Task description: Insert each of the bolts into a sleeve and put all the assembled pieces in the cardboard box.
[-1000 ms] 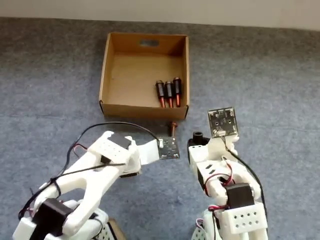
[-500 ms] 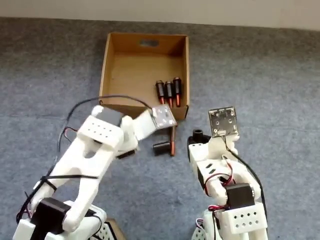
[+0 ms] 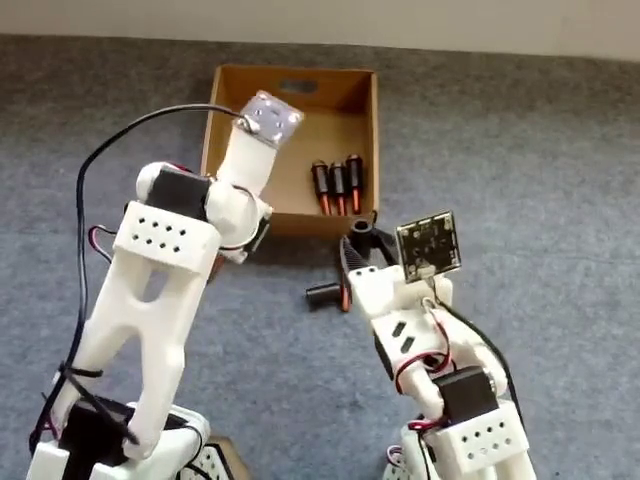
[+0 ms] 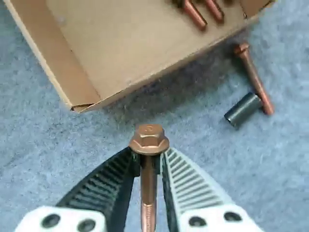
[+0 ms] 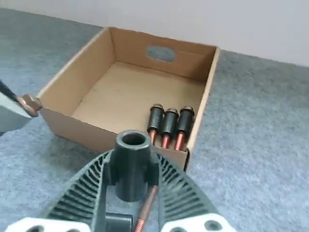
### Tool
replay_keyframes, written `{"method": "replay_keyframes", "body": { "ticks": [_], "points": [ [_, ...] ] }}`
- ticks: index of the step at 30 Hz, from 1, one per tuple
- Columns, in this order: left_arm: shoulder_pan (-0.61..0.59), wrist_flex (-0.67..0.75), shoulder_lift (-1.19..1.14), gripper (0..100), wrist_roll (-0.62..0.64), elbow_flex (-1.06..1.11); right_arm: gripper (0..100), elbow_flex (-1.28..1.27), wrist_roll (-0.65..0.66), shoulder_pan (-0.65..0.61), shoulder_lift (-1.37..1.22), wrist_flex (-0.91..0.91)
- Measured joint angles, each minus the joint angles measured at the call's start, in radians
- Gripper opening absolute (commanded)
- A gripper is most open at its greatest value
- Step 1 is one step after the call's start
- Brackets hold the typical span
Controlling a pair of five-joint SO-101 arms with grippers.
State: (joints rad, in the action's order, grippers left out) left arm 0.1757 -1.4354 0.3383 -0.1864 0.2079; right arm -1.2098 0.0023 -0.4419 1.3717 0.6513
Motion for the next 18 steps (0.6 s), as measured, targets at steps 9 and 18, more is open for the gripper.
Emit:
{"method": "replay_keyframes", "body": {
  "ticks": [9,18],
  "points": [
    [0.002,0.324,0.446,1,0.152,0.245,0.6,-0.084,0.0,-0.032,0.0,-0.21],
    [0.014,0.62,0.644,1,0.18,0.457,0.6,-0.193,0.0,-0.109,0.0,-0.482]
  ]
}}
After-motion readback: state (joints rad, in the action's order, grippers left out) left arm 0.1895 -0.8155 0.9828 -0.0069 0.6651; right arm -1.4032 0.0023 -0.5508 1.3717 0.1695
